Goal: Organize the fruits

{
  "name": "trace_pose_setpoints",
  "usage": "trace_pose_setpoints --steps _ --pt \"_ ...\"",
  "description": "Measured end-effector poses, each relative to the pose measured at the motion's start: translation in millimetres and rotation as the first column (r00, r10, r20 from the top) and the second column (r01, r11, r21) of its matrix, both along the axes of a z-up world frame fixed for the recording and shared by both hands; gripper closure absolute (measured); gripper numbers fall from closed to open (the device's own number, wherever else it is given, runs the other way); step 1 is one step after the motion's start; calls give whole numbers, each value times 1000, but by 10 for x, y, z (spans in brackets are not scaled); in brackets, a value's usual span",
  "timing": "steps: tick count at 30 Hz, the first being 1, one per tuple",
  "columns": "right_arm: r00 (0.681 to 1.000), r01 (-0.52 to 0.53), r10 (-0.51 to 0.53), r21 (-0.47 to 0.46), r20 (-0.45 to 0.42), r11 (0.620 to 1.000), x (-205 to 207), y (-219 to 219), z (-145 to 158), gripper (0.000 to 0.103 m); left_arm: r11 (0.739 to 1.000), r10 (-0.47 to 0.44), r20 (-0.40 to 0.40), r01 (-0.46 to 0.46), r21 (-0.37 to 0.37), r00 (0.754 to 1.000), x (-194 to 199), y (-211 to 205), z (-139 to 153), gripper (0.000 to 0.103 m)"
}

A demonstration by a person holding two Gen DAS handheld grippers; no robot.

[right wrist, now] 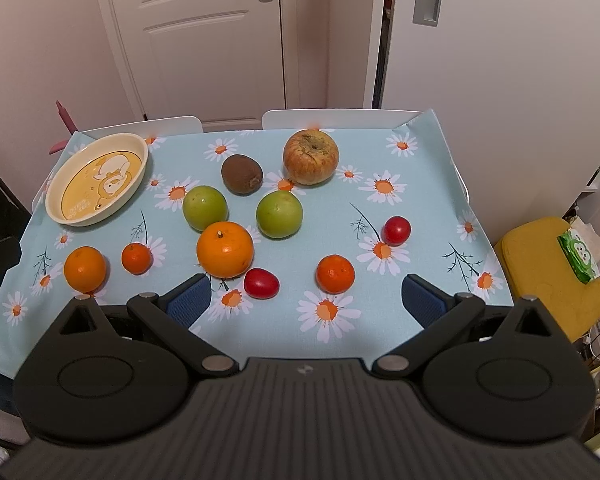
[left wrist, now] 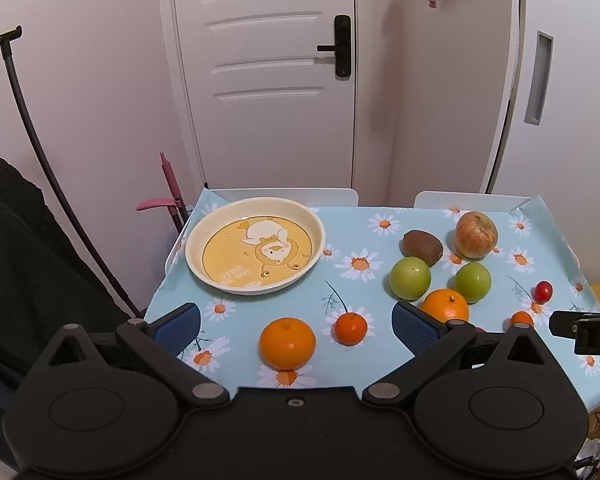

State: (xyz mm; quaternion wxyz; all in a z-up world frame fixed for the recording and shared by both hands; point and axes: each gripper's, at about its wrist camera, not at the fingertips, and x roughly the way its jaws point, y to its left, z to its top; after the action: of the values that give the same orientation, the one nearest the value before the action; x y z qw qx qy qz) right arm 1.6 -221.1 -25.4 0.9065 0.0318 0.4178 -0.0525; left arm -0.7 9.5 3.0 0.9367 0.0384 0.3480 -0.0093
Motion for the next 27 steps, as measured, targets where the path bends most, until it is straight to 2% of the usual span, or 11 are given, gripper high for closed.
trace_pose_setpoints --steps 23,27 --pt "1000 9 -9 3 1 1000 11 3 7 0 1000 -12 -3 12 -12 1000 12 80 9 0" --pt "1000 11 -11 13 -9 1000 27 9 12 0 1000 -10 -9 10 5 1000 41 104 31 0"
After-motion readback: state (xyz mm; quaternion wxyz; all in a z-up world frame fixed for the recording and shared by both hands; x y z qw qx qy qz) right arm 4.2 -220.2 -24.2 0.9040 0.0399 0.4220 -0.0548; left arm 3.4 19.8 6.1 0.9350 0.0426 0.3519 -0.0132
